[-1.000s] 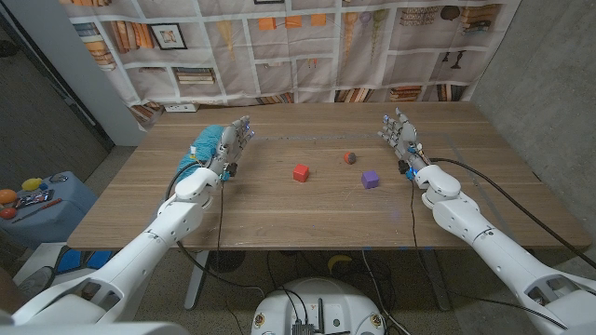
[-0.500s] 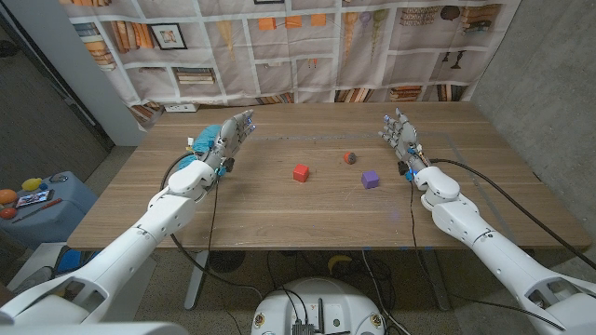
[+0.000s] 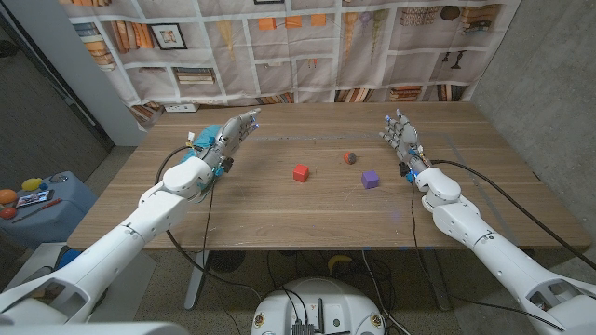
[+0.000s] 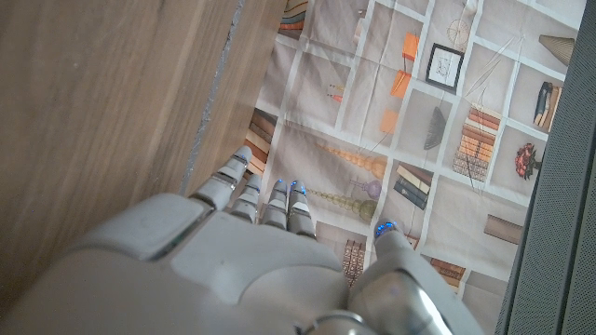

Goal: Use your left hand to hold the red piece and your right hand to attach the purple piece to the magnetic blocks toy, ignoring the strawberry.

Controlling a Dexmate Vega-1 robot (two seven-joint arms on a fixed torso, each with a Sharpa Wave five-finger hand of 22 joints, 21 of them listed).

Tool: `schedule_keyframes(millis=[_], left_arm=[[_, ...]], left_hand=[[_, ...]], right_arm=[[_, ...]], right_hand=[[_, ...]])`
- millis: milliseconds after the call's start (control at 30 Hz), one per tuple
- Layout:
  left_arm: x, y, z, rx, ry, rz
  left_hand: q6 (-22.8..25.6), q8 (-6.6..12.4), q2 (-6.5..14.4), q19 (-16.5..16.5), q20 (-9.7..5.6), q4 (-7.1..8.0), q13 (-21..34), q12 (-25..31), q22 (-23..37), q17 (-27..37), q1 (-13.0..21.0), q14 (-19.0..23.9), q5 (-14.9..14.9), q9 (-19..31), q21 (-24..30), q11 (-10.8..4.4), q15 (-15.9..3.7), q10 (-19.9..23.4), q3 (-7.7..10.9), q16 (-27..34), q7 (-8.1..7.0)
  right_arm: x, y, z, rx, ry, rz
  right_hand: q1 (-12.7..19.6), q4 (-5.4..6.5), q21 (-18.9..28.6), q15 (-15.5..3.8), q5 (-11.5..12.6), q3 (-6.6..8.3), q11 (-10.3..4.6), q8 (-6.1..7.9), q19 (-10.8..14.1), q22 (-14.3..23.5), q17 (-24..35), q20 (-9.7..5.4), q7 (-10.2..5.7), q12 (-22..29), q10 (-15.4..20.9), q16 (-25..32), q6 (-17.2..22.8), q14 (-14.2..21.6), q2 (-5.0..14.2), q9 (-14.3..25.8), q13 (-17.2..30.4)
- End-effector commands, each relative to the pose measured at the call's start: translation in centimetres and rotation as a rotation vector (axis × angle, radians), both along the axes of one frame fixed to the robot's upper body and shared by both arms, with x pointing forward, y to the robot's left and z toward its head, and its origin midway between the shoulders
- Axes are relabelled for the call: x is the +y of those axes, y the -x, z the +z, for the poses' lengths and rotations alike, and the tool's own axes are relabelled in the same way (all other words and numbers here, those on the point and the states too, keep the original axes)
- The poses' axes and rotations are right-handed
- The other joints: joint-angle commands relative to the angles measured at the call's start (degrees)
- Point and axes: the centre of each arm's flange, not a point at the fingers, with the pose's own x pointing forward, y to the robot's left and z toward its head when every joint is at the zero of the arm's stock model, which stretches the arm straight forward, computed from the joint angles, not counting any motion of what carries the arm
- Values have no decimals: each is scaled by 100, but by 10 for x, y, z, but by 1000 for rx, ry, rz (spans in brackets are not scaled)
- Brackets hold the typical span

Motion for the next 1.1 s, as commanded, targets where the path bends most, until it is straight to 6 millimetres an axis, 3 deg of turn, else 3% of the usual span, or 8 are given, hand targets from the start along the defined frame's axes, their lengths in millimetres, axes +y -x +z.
schedule_keyframes(millis=[33,167,800,1100], left_arm=[[-1,19,11,-52,-167,28],[-4,23,19,-56,-246,41],[-24,48,37,-89,-535,162],[-39,57,41,-107,-692,238]], left_hand=[[24,-7,-40,-55,-354,-182,16,-32,7,12,209,-63,-4,23,-3,-111,-247,20,36,5,-241],[101,22,-106,-54,-359,-245,17,-32,6,13,281,-54,-9,25,-3,-138,-285,41,32,13,-330],[587,164,-290,187,-317,-315,22,-25,-6,16,840,103,59,37,32,-195,-299,167,139,40,-283],[941,251,-485,203,-375,-319,21,-33,-8,19,1196,144,85,39,-2,-293,-326,245,188,34,-423]], right_arm=[[-3,-2,-2,-6,-7,5],[-5,-1,-3,-8,-9,6],[-9,-3,-10,-28,-29,11],[-8,-2,-8,-29,-24,7]], right_hand=[[14,-13,35,-38,33,41,-14,43,26,10,2,-23,11,42,35,28,45,-4,31,16,13],[14,-18,37,-41,33,44,-11,42,27,10,-12,-25,13,41,31,29,46,-3,33,16,11],[16,-33,43,-39,33,61,-2,36,33,9,-70,-37,11,45,38,32,47,-1,45,15,6],[12,-38,43,-46,33,70,2,32,30,9,-98,-40,14,46,42,33,42,-5,53,15,4]])
